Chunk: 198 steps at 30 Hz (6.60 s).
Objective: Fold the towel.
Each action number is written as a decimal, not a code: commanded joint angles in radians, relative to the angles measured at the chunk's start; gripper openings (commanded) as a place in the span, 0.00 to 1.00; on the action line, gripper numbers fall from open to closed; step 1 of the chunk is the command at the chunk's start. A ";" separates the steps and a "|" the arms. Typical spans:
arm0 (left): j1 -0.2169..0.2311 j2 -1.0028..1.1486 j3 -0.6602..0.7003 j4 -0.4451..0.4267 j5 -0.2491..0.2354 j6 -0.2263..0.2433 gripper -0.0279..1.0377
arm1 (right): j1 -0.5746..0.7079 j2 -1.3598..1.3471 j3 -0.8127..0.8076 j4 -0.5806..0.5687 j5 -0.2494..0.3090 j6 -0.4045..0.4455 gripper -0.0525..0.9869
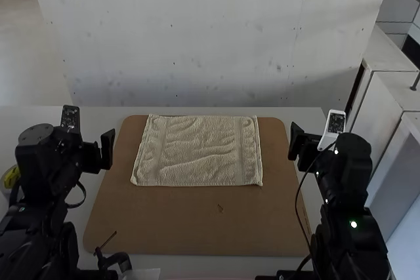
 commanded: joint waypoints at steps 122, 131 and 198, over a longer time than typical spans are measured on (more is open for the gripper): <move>-0.010 1.391 0.772 0.142 0.064 -0.056 0.91 | 0.116 2.241 1.293 0.207 -0.369 0.289 0.71; -0.001 1.400 0.772 0.145 0.070 -0.056 0.91 | 0.151 2.280 1.311 0.225 -0.371 0.310 0.68; -0.098 2.015 1.326 -0.025 0.336 -0.039 0.92 | 0.177 2.036 1.109 0.314 -0.366 0.312 0.07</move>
